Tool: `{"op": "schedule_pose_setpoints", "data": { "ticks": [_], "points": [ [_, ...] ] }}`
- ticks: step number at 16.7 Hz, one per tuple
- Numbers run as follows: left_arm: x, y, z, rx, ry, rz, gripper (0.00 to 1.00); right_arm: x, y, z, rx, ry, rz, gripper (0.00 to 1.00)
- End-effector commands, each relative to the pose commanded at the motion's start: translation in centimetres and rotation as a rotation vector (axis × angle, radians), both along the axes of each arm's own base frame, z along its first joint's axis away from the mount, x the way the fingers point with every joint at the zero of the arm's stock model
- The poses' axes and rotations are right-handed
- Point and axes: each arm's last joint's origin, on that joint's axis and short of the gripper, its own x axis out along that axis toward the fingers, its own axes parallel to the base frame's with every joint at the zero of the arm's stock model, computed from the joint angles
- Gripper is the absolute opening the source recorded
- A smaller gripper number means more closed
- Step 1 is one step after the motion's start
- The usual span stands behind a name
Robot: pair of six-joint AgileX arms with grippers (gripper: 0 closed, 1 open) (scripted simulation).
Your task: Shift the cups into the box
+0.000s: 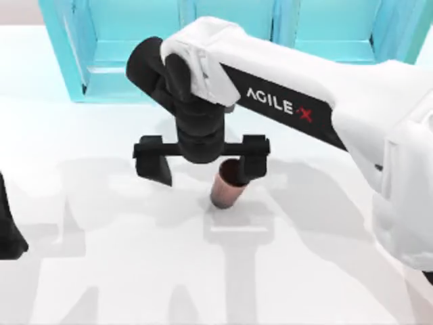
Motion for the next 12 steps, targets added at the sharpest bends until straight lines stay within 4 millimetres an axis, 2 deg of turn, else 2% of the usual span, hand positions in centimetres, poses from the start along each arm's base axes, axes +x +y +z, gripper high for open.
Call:
{"op": "schedule_pose_setpoints", "data": {
  "ticks": [2,6,12],
  "points": [
    [0.0,0.0,0.0,0.0,0.0,0.0,1.0,-0.06,-0.1,-0.73,0.002,-0.002,0.0,1.0],
    [0.0,0.0,0.0,0.0,0.0,0.0,1.0,-0.07,-0.11,-0.82,0.002,-0.002,0.0,1.0],
    [0.0,0.0,0.0,0.0,0.0,0.0,1.0,-0.07,-0.11,-0.82,0.002,-0.002,0.0,0.55]
  ]
}}
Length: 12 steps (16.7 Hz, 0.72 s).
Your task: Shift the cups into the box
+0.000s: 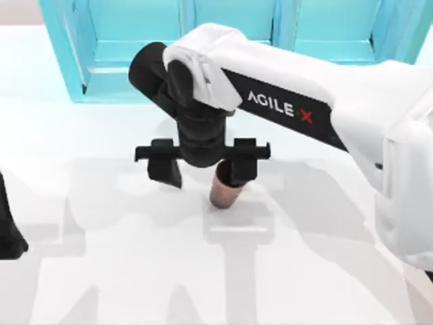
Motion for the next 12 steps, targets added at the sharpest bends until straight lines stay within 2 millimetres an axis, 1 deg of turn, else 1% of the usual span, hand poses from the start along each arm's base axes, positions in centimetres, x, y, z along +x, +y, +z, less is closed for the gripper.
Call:
{"op": "schedule_pose_setpoints", "data": {
  "ticks": [7,8,12],
  "points": [
    [0.0,0.0,0.0,0.0,0.0,0.0,1.0,0.0,0.0,0.0,0.0,0.0,0.0,0.02],
    [0.0,0.0,0.0,0.0,0.0,0.0,1.0,0.0,0.0,0.0,0.0,0.0,0.0,0.0],
    [0.0,0.0,0.0,0.0,0.0,0.0,1.0,0.0,0.0,0.0,0.0,0.0,0.0,0.0]
  ]
}}
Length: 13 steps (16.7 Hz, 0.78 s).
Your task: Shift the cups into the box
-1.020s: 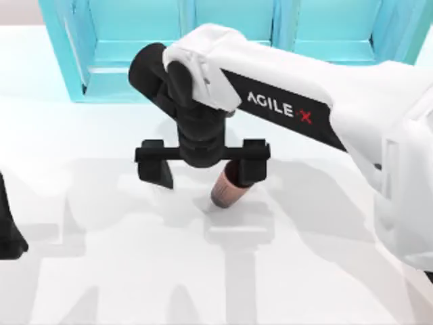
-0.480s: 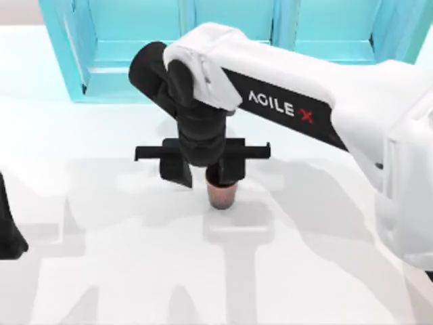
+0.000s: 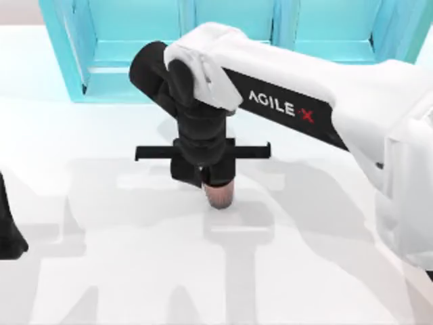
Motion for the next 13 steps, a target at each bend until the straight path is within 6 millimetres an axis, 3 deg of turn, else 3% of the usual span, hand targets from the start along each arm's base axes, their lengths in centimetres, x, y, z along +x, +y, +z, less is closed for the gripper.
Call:
{"op": "schedule_pose_setpoints", "data": {
  "ticks": [5,7,13],
  "points": [
    [0.0,0.0,0.0,0.0,0.0,0.0,1.0,-0.1,0.0,0.1,-0.002,0.002,0.002,0.0],
    [0.0,0.0,0.0,0.0,0.0,0.0,1.0,0.2,-1.2,1.1,-0.005,0.007,-0.005,0.0],
    [0.0,0.0,0.0,0.0,0.0,0.0,1.0,0.1,-8.1,8.7,0.007,-0.009,-0.001,0.0]
  ]
}}
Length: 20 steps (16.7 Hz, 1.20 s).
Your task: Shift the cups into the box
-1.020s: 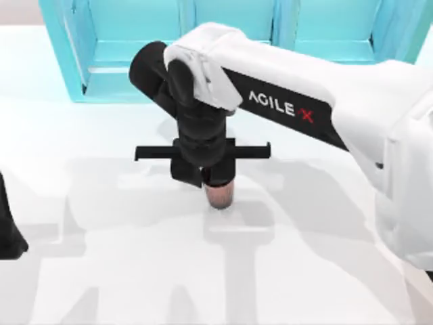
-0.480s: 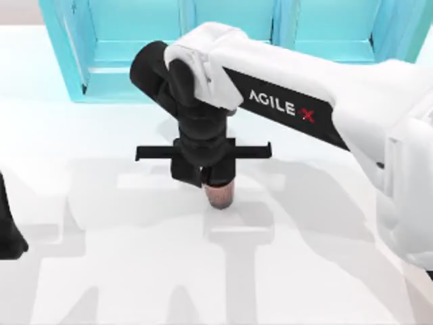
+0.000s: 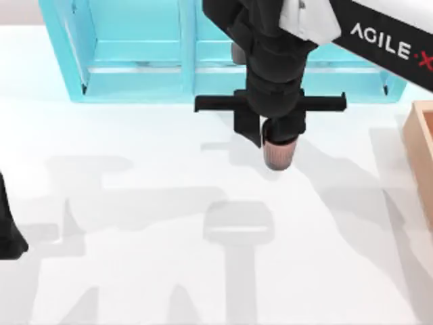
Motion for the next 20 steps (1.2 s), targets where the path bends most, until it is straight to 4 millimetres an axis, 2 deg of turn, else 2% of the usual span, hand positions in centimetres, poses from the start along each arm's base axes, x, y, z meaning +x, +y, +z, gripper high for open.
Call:
{"op": "schedule_pose_setpoints", "data": {
  "ticks": [3,7,8,10,12,15,17,20],
  "points": [
    [0.0,0.0,0.0,0.0,0.0,0.0,1.0,-0.3,-1.8,1.3,-0.008,0.01,0.004,0.0],
    [0.0,0.0,0.0,0.0,0.0,0.0,1.0,-0.3,-1.7,1.3,-0.007,0.007,0.007,0.0],
    [0.0,0.0,0.0,0.0,0.0,0.0,1.0,-0.2,-2.2,1.4,-0.008,0.011,0.007,0.0],
    [0.0,0.0,0.0,0.0,0.0,0.0,1.0,0.6,-4.4,1.7,-0.011,0.026,0.007,0.0],
    [0.0,0.0,0.0,0.0,0.0,0.0,1.0,1.7,-8.3,2.2,-0.012,0.046,0.005,0.0],
    [0.0,0.0,0.0,0.0,0.0,0.0,1.0,2.7,-16.4,3.3,-0.002,0.074,-0.004,0.0],
    [0.0,0.0,0.0,0.0,0.0,0.0,1.0,2.4,-22.4,4.0,0.012,0.09,-0.002,0.0],
    [0.0,0.0,0.0,0.0,0.0,0.0,1.0,0.2,-30.2,5.0,0.04,0.102,0.008,0.0]
  ]
}}
